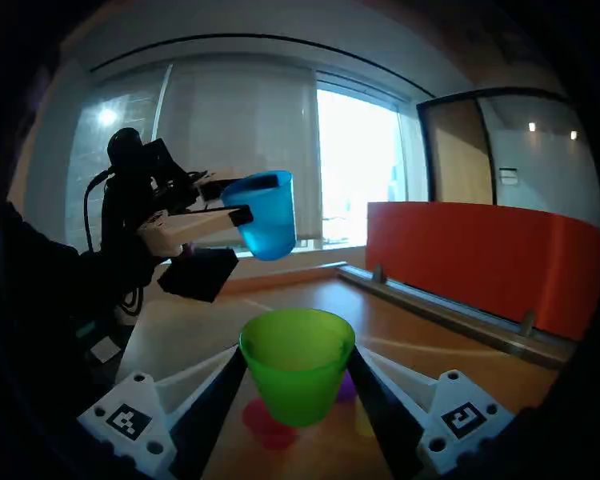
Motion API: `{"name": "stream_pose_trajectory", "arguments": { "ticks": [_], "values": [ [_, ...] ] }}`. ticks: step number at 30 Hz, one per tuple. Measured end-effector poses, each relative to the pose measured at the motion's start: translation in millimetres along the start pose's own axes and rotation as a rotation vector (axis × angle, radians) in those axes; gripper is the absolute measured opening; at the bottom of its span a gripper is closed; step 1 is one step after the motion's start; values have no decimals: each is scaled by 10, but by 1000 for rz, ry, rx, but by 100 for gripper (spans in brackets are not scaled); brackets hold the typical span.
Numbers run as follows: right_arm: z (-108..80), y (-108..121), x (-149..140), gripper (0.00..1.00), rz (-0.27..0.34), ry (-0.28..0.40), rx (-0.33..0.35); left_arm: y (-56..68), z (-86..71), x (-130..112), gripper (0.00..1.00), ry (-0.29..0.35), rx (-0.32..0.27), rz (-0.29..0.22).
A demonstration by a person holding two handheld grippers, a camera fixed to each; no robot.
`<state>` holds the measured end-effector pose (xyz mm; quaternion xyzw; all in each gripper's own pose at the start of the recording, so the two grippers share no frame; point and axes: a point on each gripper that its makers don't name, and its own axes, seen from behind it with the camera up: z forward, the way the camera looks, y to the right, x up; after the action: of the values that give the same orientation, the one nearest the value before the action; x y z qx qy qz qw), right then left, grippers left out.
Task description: Pour water
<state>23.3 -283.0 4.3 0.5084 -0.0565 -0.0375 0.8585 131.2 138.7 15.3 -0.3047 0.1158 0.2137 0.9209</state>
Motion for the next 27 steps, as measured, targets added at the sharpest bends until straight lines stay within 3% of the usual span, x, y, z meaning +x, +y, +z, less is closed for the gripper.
{"name": "stream_pose_trajectory", "arguments": {
  "ticks": [27],
  "values": [
    [294, -140, -33, 90, 2, -9, 80, -136, 73, -6, 88, -29, 40, 209]
  ]
}}
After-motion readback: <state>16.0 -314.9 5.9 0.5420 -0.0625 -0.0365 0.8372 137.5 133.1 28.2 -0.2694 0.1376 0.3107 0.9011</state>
